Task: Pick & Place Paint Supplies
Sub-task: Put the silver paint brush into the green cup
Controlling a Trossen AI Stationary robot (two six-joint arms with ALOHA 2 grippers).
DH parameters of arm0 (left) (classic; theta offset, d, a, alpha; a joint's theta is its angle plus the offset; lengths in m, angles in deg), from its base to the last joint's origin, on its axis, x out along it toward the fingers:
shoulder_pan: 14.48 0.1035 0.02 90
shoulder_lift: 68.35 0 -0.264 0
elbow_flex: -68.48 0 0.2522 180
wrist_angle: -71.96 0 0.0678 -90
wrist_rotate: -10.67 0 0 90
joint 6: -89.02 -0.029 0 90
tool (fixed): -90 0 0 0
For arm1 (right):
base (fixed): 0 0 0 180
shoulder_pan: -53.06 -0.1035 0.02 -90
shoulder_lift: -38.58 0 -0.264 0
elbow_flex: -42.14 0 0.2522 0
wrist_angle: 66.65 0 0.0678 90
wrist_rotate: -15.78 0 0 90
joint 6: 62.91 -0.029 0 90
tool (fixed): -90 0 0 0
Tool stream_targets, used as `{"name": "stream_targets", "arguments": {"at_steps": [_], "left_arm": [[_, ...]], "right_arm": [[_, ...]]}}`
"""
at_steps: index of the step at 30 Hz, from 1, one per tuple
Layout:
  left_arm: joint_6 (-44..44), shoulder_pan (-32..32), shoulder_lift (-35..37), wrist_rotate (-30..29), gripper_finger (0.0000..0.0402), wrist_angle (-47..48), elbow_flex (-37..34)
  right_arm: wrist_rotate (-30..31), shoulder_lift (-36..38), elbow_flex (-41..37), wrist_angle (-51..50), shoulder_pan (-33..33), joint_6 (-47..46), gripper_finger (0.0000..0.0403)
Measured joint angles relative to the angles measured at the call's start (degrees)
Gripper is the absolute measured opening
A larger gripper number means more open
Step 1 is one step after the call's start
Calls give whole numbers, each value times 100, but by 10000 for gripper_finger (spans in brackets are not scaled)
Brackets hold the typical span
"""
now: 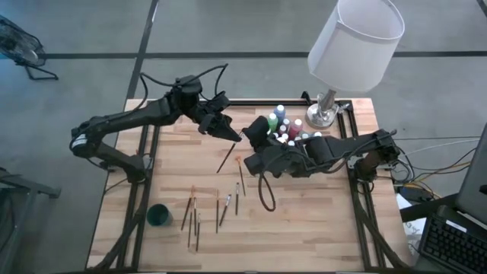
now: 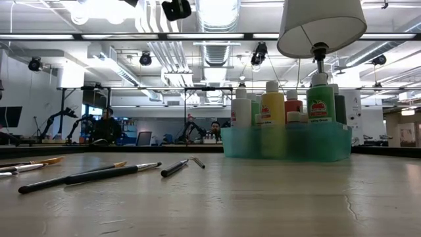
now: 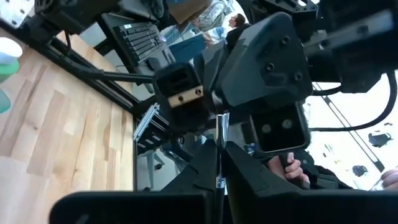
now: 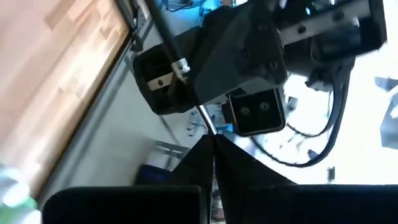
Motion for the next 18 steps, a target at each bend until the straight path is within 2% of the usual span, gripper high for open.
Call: {"name": "stream_targets", "arguments": {"at_steps": [4,8,10,13,15,18], "left_arm": [[-335,50,215,-288,16,19,0],[-1243,120,795,-1177,16,374,-24],[-1975,118,1158,-1849,16,805,-25],[-3051,5,1720,-3012,16,1395,-35],[-3584,-175,2104,-3797,16,1738,-35],[-4044,-583,2632,-4871,16,2164,-35]], "right_arm": [[250,15,137,-46,-1,-1641,8],[446,233,277,-668,-2,-4053,8],[360,413,278,-1039,2,-5129,8],[-129,639,249,-1778,70,-6319,8],[-515,743,214,-2248,142,-6890,8],[-647,817,136,-2798,217,-7495,8]]}}
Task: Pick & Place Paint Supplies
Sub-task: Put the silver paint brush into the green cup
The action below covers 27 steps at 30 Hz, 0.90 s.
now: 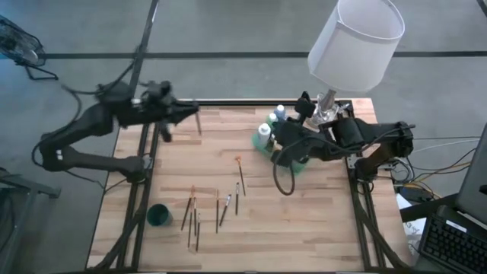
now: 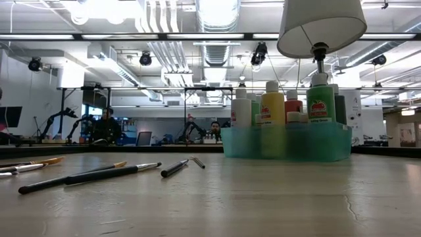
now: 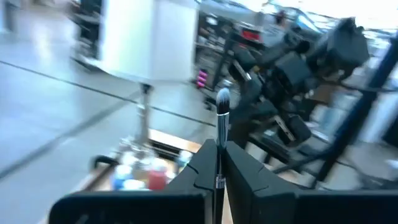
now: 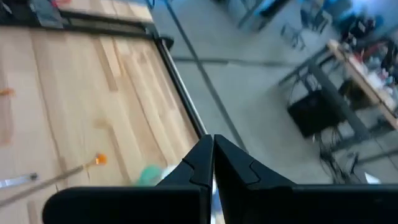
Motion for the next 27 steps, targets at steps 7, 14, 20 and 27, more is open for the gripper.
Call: {"name": "stream_targets", "arguments": {"at_steps": [7,14,20,27], "left_arm": [[-201,-1423,815,-2081,16,917,-8],[-217,-3220,921,-3210,16,1255,-312],[83,-4607,1127,-4261,16,1300,-924],[858,-5983,1483,-4941,16,1240,-1765]], "right_arm": [[-17,7,-399,-142,176,-300,8],[-25,-3,-1028,654,408,-287,8],[-114,-4,-1422,1464,517,-194,8],[-127,-15,-1495,1961,671,17,8]]}}
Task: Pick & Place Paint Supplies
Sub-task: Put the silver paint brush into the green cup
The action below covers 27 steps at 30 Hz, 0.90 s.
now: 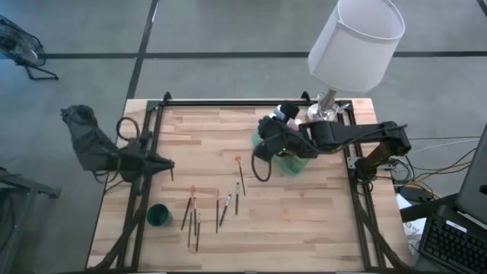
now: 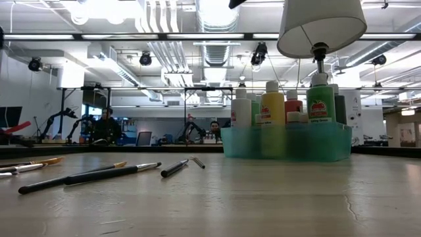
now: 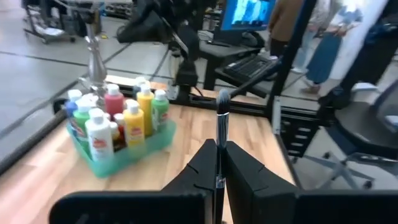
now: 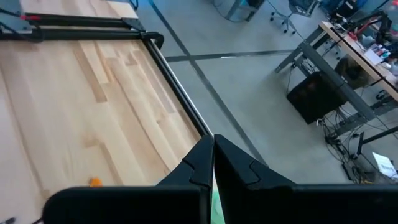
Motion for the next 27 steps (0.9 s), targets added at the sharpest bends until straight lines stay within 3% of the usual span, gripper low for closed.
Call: {"name": "stream_targets", "arguments": {"at_steps": [19,22,27], "left_arm": [[602,-3861,903,-1679,16,213,-1220],[728,-3983,993,-1864,16,292,-1533],[833,-3954,1064,-1634,16,334,-2097]], "right_arm": [[17,-7,9,199,389,-423,8],[15,-7,9,200,409,-495,8],[17,-7,9,215,427,-608,8]]}}
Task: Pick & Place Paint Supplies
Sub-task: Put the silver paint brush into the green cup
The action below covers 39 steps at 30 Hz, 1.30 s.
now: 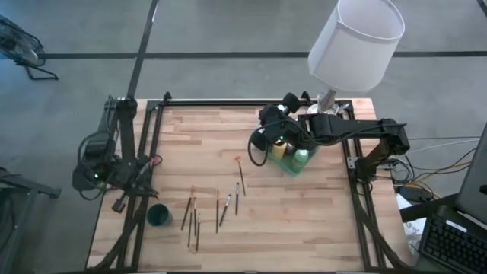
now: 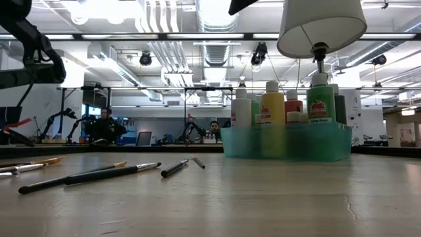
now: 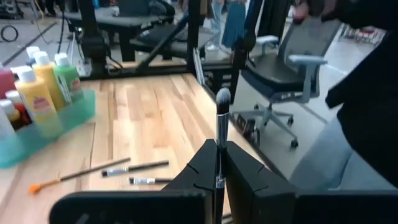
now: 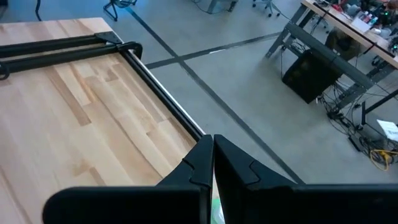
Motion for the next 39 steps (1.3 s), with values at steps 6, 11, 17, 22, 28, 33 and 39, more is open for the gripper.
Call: {"name": "stream_targets", "arguments": {"at_steps": [6,11,17,22,28,33,39], "left_arm": [[377,2,226,362,16,-33,-432],[320,4,384,608,16,-461,-665],[-118,20,401,766,16,-953,-952],[-99,35,402,805,16,-967,-1278],[-93,37,421,807,15,-1647,-1819],[-136,37,428,802,15,-2081,-2164],[154,46,428,880,15,-2102,-2385]], "right_arm": [[0,0,0,6,25,-13,8],[2,0,0,24,159,-13,8],[2,1,0,22,365,-2,8],[0,2,0,22,470,35,8],[-4,2,0,21,459,55,8],[-135,2,0,20,461,55,8],[-170,2,0,19,459,55,8]]}}
